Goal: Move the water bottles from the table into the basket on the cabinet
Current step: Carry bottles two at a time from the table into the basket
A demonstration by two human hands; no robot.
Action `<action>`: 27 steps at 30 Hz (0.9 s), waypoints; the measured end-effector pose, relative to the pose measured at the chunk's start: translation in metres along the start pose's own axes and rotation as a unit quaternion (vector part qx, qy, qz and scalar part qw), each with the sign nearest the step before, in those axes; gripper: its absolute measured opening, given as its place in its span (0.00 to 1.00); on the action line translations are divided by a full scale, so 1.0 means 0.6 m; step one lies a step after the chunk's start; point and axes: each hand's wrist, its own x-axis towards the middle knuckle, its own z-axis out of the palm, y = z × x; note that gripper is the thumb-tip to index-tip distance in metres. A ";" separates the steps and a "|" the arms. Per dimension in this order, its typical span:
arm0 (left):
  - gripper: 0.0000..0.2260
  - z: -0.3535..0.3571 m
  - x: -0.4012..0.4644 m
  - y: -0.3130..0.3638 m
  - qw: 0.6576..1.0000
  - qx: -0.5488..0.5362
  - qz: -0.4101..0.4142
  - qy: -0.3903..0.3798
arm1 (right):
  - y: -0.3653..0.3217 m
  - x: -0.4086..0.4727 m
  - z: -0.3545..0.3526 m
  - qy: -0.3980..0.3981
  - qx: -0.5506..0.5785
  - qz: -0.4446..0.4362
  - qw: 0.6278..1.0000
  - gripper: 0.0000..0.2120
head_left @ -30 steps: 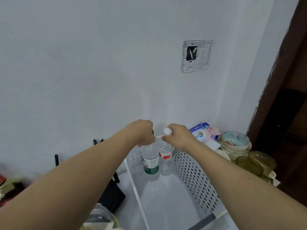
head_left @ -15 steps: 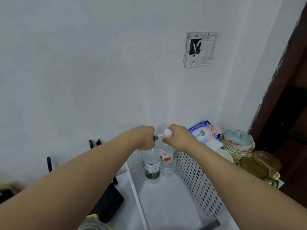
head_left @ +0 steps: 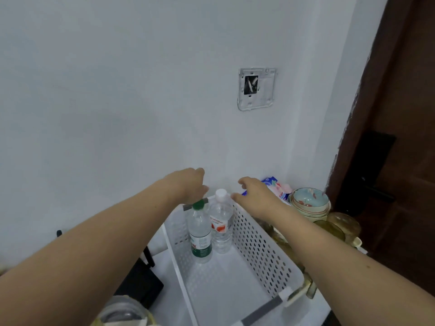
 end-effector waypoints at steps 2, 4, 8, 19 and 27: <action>0.21 -0.016 -0.011 0.018 0.999 -0.002 0.015 0.049 | 0.009 -0.028 -0.034 0.023 -0.009 -0.006 1.000 0.28; 0.21 -0.031 -0.023 0.042 0.996 -0.007 0.032 0.082 | 0.024 -0.058 -0.068 0.048 -0.029 -0.008 0.998 0.28; 0.22 -0.049 -0.042 0.109 0.988 -0.018 0.070 0.134 | 0.068 -0.129 -0.134 0.098 -0.074 0.002 0.992 0.28; 0.22 -0.067 -0.093 0.350 0.961 -0.021 0.197 0.191 | 0.192 -0.340 -0.288 0.167 -0.137 0.080 0.973 0.30; 0.20 -0.068 -0.117 0.490 0.943 -0.016 0.266 0.198 | 0.265 -0.459 -0.359 0.211 -0.175 0.154 0.949 0.30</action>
